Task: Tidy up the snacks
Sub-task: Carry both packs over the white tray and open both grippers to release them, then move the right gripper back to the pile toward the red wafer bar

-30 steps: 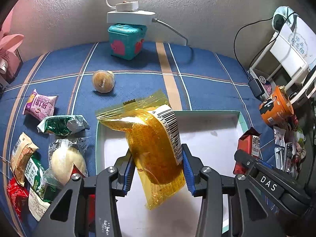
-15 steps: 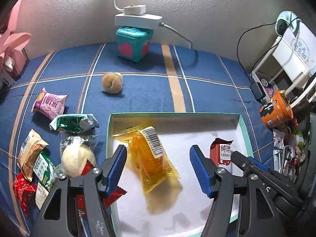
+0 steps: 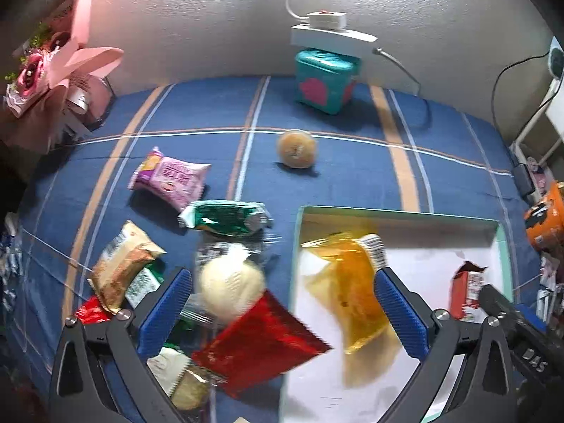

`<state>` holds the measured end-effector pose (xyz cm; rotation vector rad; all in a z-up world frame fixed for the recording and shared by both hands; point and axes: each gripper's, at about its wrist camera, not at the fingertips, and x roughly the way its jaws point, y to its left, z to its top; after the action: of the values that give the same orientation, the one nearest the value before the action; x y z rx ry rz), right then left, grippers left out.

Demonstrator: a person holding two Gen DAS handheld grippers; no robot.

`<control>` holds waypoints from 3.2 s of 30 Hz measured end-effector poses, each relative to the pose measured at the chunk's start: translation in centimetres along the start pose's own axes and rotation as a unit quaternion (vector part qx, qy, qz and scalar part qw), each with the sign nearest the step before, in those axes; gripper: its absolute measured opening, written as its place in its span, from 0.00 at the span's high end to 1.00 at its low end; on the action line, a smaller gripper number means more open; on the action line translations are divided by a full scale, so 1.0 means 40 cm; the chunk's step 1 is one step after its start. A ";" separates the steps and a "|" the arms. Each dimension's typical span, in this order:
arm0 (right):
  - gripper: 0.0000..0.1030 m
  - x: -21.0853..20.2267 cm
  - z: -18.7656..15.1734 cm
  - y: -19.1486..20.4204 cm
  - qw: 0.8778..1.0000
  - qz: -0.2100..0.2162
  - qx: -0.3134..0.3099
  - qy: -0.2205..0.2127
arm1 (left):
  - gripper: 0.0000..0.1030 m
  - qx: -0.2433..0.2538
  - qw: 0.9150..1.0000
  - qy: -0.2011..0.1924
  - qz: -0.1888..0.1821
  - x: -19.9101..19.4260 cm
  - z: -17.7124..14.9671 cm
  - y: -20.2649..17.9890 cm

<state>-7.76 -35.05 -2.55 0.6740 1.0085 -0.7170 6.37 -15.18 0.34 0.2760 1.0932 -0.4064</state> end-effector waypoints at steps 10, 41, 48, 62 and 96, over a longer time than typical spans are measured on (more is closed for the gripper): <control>0.00 -0.028 -0.007 0.050 1.000 0.009 -0.030 -0.005 | 0.00 0.009 1.000 0.014 0.027 -0.003 0.004 0.097; 0.00 -0.048 -0.197 0.496 0.974 0.095 -0.202 0.048 | 0.00 -0.172 0.981 0.035 0.077 -0.062 -0.098 0.541; 0.00 0.018 -0.217 0.504 0.972 0.091 -0.202 0.084 | 0.00 -0.190 0.976 0.093 0.060 0.028 -0.124 0.538; 0.00 0.042 -0.234 0.544 0.969 0.105 -0.200 0.100 | 0.00 -0.268 0.953 0.124 0.063 0.091 -0.157 0.607; 0.24 0.052 -0.246 0.611 0.963 0.144 -0.208 0.089 | 0.26 -0.297 0.944 0.143 -0.005 0.147 -0.168 0.555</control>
<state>7.34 -13.42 -4.10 0.5052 1.1517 -0.1787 13.32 6.33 -7.48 -0.2136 1.4489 -0.0288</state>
